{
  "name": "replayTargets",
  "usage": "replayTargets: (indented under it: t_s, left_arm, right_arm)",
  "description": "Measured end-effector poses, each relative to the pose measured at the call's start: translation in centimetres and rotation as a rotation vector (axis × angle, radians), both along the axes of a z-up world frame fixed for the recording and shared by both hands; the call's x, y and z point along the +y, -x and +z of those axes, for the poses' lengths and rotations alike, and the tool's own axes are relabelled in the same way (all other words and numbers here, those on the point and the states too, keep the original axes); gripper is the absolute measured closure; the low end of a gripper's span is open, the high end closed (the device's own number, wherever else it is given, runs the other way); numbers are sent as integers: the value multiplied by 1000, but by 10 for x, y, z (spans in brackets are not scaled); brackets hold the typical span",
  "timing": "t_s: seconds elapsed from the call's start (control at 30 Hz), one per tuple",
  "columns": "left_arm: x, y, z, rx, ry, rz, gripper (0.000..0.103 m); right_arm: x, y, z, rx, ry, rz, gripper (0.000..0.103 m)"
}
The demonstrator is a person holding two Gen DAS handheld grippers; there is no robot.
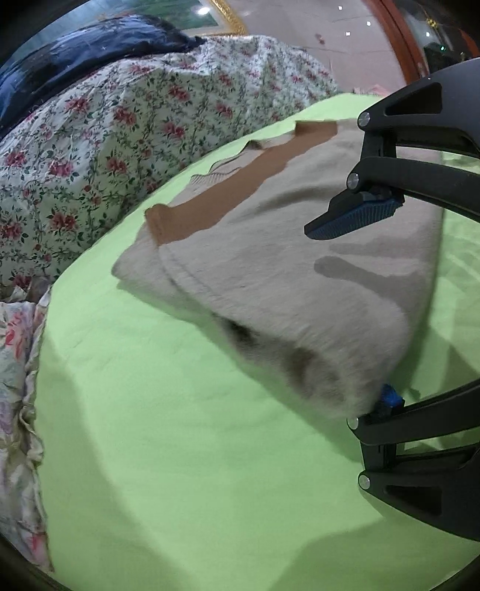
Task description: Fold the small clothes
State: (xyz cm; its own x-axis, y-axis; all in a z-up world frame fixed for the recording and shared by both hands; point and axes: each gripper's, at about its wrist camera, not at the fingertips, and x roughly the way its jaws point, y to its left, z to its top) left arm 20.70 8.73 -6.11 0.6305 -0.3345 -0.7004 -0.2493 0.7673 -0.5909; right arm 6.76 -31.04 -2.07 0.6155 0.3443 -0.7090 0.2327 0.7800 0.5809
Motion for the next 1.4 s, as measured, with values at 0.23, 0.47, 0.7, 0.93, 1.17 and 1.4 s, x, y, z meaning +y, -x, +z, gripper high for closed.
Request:
replayTargets:
  t_s: [0.23,0.47,0.7,0.93,1.17,1.4]
  left_arm:
    - [-21,-12,25,-60,-49,-83,95]
    - [-109,1,91,-230,-166,-350,95]
    - [-198,9,86,-250,-208,-568,95]
    - [-215,5,60,-201,-184,-615,95]
    - [-213,1,56,-192,-183,-639,95]
    - [-221,-2,67,-204,-169,-653,95]
  right_arm:
    - [-5,-8,0,-9,-10,-8,40]
    - [-32,-15,14,-50,-27,-35,40]
    - [-52,-38,22,-78,-113,8,40]
    - [-28,-110,-1,-18,-248,167,40]
    - [3,-196,-22,-8,-370,263,40]
    - [0,-224,-4,-67,-358,268,86]
